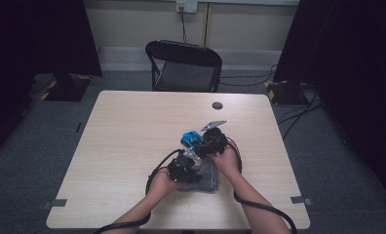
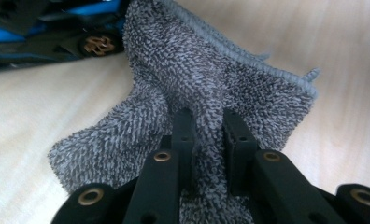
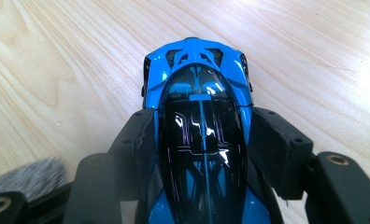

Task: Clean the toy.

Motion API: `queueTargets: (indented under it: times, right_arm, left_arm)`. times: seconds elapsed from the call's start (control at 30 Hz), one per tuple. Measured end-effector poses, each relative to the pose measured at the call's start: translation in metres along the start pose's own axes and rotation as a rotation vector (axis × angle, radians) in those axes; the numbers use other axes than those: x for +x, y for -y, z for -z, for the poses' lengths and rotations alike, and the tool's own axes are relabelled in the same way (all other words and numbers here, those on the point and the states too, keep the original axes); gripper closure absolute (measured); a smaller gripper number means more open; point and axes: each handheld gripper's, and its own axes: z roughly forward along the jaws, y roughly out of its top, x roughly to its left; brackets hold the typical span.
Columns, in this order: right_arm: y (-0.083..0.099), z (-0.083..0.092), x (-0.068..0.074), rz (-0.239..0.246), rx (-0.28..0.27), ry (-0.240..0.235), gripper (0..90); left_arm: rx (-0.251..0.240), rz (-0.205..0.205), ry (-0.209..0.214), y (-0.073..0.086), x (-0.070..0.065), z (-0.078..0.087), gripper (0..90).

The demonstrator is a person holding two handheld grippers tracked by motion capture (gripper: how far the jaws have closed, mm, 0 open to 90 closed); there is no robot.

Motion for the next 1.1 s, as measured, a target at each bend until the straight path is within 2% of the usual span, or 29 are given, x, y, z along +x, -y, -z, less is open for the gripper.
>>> queueTargets:
  times: [0.13,0.27,0.4,0.57,0.67,0.87,0.93,1.1]
  right_arm:
    - [0.002,0.001,0.0,-0.002,-0.008,-0.001,41.7]
    - [0.002,0.001,-0.001,-0.008,-0.007,-0.006,42.4]
    - [0.002,0.002,-0.001,-0.009,-0.005,-0.007,42.5]
    - [0.003,0.003,-0.001,-0.005,-0.007,-0.006,42.9]
    - [0.003,0.003,0.0,-0.003,-0.01,-0.002,43.0]
    - [0.003,0.003,0.0,0.0,-0.008,-0.001,43.0]
    - [0.004,0.003,-0.001,-0.001,-0.012,-0.001,43.0]
    - [0.004,0.003,-0.001,-0.005,-0.011,-0.004,43.1]
  left_arm:
    - [0.002,0.066,-0.033,-0.003,0.017,0.001,77.3]
    - [-0.008,0.113,-0.076,-0.003,0.033,0.006,77.4]
    - [-0.019,0.135,-0.12,-0.004,0.042,0.007,77.3]
    - [-0.022,0.141,-0.152,-0.006,0.047,0.008,77.4]
    - [-0.02,0.152,-0.153,-0.006,0.051,0.008,77.4]
    - [-0.015,0.167,-0.205,-0.004,0.06,0.014,77.4]
    - [-0.018,0.182,-0.211,-0.003,0.064,0.016,77.4]
    - [-0.012,0.183,-0.226,-0.005,0.068,0.016,77.5]
